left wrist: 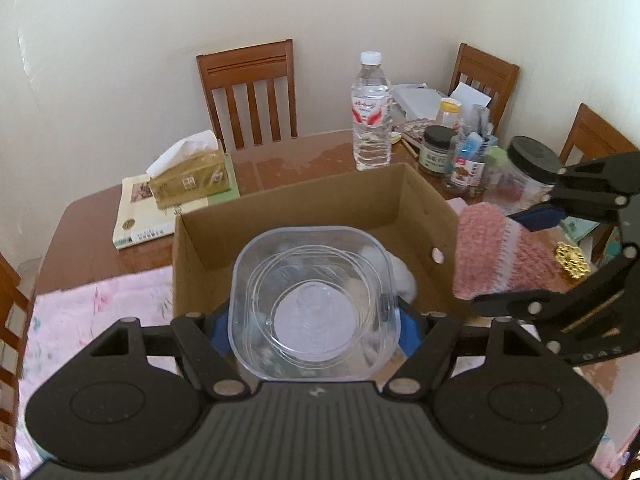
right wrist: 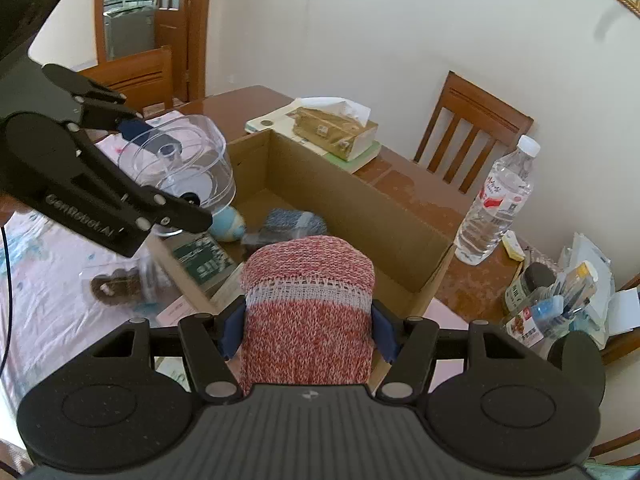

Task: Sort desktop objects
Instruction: 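Carry the container and pink sock into the box and open both tools, then withdraw both tools and lower the left tool onto the green C&S tissue pack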

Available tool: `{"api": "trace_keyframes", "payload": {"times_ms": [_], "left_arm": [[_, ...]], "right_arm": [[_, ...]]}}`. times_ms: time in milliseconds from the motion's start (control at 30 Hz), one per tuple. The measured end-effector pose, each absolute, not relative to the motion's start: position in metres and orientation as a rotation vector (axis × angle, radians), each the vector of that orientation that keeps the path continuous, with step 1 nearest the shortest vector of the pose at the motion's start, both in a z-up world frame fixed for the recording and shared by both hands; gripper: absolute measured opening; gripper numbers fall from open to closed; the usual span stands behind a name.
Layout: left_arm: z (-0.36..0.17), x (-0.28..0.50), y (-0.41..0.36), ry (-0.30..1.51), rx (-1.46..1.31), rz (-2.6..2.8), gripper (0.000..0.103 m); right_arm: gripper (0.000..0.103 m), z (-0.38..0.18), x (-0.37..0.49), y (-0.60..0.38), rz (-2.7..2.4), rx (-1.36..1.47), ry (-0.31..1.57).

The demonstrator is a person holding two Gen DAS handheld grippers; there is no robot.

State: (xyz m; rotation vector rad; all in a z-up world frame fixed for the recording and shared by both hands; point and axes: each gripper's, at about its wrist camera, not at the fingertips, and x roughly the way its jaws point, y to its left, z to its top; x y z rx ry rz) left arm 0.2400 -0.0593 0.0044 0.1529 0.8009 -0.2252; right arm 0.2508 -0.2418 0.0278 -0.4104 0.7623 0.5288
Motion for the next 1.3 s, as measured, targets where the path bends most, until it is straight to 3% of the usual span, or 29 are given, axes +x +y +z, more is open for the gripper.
{"api": "trace_keyframes", "payload": {"times_ms": [233, 300, 367, 633, 867, 1300], "left_arm": [[-0.003, 0.277, -0.047, 0.815, 0.185, -0.218, 0.076], [-0.006, 0.285, -0.045, 0.809, 0.198, -0.215, 0.077], [-0.010, 0.294, -0.043, 0.804, 0.208, -0.205, 0.082], [-0.015, 0.295, -0.038, 0.818, 0.216, -0.182, 0.088], [-0.013, 0.269, -0.040, 0.835, 0.229, -0.182, 0.088], [-0.016, 0.206, -0.055, 0.847, 0.155, -0.149, 0.089]], "right_arm": [[0.071, 0.024, 0.269, -0.237, 0.488, -0.400, 0.767], [0.086, 0.023, 0.269, -0.237, 0.474, -0.395, 0.762], [0.091, 0.023, 0.267, -0.237, 0.474, -0.387, 0.752], [0.091, 0.017, 0.257, -0.237, 0.478, -0.378, 0.775], [0.099, 0.020, 0.242, -0.238, 0.505, -0.348, 0.759], [0.102, 0.025, 0.207, -0.255, 0.510, -0.319, 0.741]]}}
